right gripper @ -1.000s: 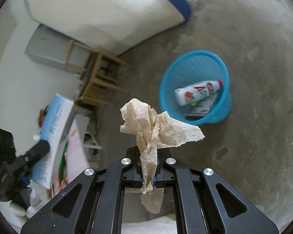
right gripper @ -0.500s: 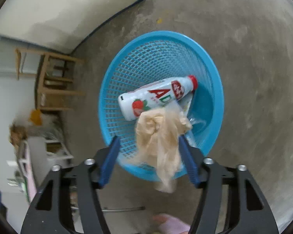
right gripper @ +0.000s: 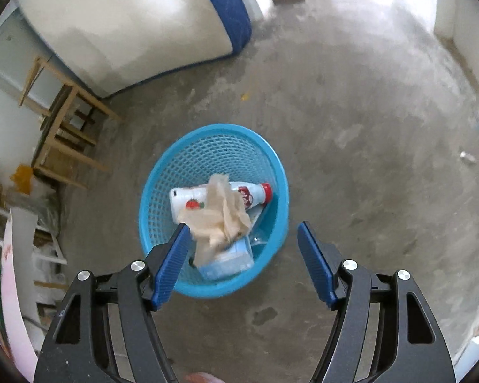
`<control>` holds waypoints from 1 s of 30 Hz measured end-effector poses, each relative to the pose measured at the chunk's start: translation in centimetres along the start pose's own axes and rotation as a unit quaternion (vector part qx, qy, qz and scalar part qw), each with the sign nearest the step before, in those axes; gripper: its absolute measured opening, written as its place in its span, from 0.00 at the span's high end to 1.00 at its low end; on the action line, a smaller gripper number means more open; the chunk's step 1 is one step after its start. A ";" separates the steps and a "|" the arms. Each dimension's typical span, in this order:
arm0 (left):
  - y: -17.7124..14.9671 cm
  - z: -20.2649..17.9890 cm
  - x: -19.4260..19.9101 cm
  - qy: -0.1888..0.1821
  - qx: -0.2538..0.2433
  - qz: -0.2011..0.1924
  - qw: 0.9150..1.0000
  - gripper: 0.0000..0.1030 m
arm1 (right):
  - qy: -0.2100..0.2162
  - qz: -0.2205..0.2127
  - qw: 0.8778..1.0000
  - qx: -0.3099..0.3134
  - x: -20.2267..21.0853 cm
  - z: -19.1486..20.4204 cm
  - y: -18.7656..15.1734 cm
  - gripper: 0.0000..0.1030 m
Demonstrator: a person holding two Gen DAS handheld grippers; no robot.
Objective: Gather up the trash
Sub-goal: 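Swing both tools back toward the table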
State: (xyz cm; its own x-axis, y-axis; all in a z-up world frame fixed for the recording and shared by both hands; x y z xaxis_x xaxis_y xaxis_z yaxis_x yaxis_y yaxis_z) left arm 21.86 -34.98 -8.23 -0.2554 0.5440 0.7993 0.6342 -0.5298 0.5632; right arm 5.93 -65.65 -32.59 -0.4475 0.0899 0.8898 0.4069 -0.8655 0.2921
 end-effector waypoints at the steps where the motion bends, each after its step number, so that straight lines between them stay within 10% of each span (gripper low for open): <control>1: -0.6 0.9 1.5 0.005 0.008 -0.006 1.000 0.17 | 0.001 0.000 1.000 0.008 0.7 0.3 -0.8 0.36; 10: -8.2 11.8 16.9 0.088 0.110 -0.090 0.986 0.16 | 0.093 -0.001 0.987 0.132 11.2 8.5 -10.0 0.36; 17: -14.5 19.5 26.9 0.121 0.219 -0.148 0.957 0.15 | 0.193 0.017 0.957 0.216 19.2 19.6 -16.0 0.34; 30: -20.9 26.2 25.9 0.134 0.291 -0.119 0.940 0.15 | 0.313 0.141 0.889 0.304 16.5 42.0 -23.3 0.32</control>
State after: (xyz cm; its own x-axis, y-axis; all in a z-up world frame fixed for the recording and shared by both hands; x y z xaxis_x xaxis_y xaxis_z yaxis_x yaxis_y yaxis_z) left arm 21.06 7.24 -4.80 -0.5661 0.3783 0.7324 0.8071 0.0737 0.5857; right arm 22.51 -23.30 -9.98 -0.5373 -0.5448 0.6438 0.8431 -0.3671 0.3929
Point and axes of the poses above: each gripper's, at about its wrist camera, not at the fingertips, and x roughly against the way its jaws point, z to its left, y to its top, the point moved 10 cm from there along -x, roughly the way its jaws point, and after that the axes turned 8 degrees about z, right-handed, at the moved point
